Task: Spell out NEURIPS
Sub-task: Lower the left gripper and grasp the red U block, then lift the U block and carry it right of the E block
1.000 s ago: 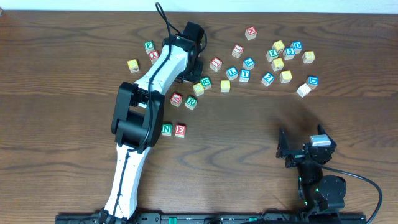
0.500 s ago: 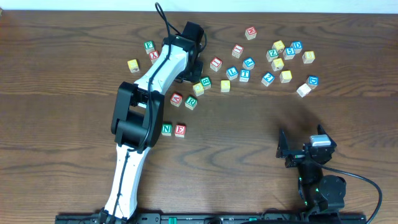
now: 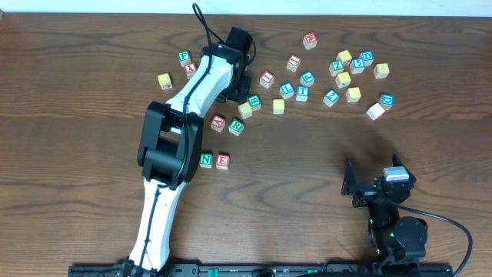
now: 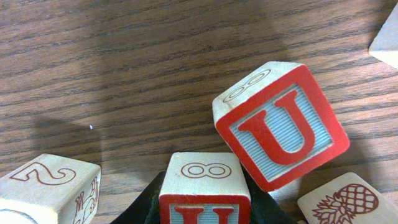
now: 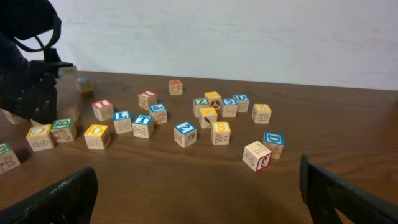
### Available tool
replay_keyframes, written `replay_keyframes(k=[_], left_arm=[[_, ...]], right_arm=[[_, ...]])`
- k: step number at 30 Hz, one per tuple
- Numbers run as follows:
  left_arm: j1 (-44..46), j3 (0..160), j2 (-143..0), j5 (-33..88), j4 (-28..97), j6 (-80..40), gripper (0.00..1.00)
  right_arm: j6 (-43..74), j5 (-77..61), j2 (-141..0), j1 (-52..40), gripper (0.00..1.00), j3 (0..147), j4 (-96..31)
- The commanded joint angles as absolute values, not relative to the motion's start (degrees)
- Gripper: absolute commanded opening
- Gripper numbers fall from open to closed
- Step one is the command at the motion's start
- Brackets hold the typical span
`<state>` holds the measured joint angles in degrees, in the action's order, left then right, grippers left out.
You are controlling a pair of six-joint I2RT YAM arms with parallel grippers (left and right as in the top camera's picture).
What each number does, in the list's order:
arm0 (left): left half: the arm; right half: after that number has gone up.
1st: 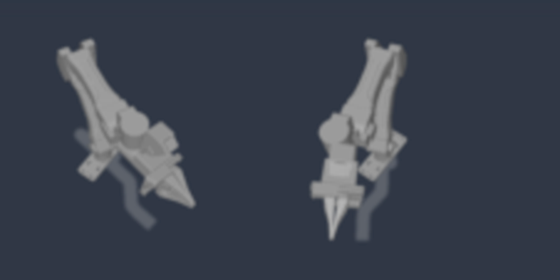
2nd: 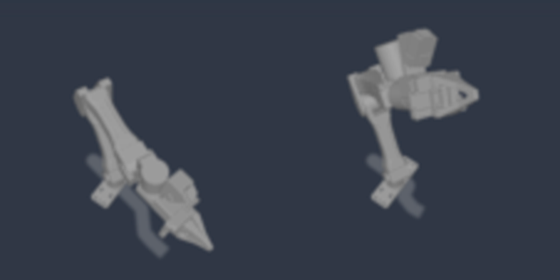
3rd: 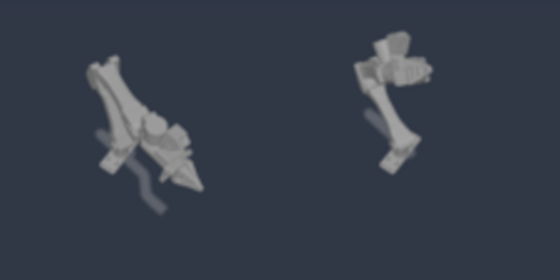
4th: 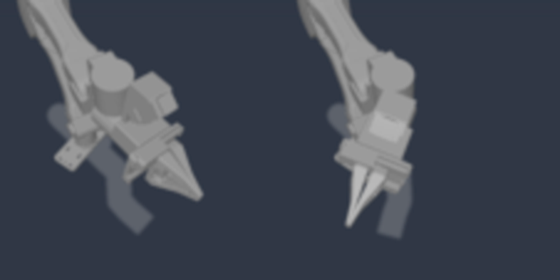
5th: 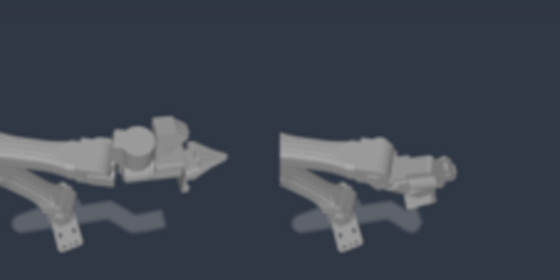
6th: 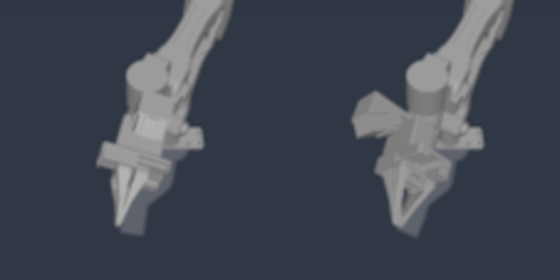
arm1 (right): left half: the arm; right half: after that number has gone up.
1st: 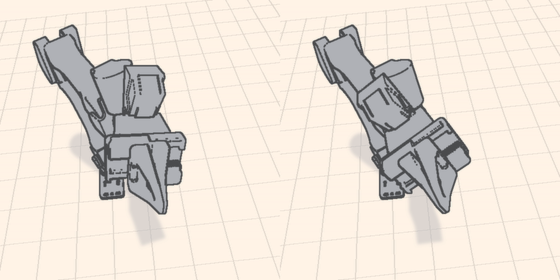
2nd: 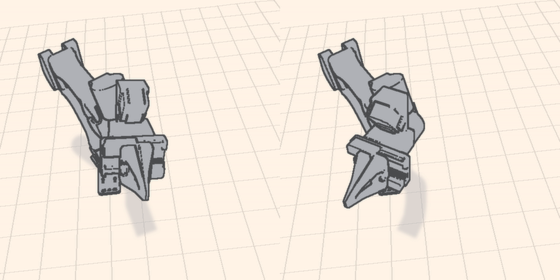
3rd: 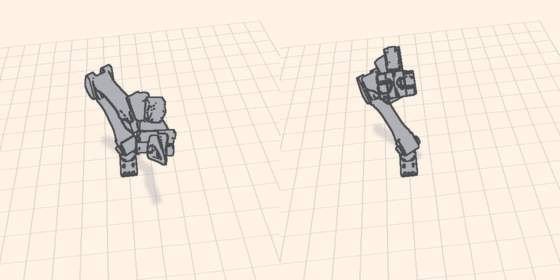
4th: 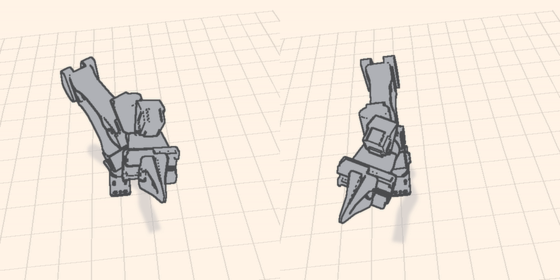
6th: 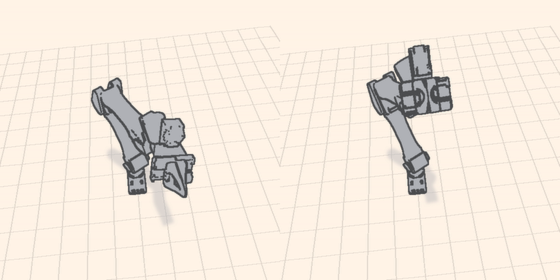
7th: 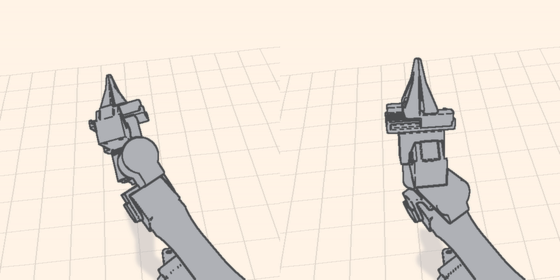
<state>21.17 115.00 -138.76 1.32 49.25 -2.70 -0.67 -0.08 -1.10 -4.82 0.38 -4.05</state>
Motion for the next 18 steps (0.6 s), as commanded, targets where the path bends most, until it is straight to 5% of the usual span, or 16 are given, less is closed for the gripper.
replay_keyframes(k=[1, 18], left_arm=[[21.08, 114.67, -138.61, 0.8, 50.33, -2.15, 0.21], [21.08, 115.09, -115.81, 0.82, 54.13, -3.99, 0.21]], right_arm=[[-0.25, -0.19, -1.13, -4.54, 0.99, 0.32, -4.32], [-0.25, -0.19, -1.13, -4.54, 0.99, 0.32, -4.32]])
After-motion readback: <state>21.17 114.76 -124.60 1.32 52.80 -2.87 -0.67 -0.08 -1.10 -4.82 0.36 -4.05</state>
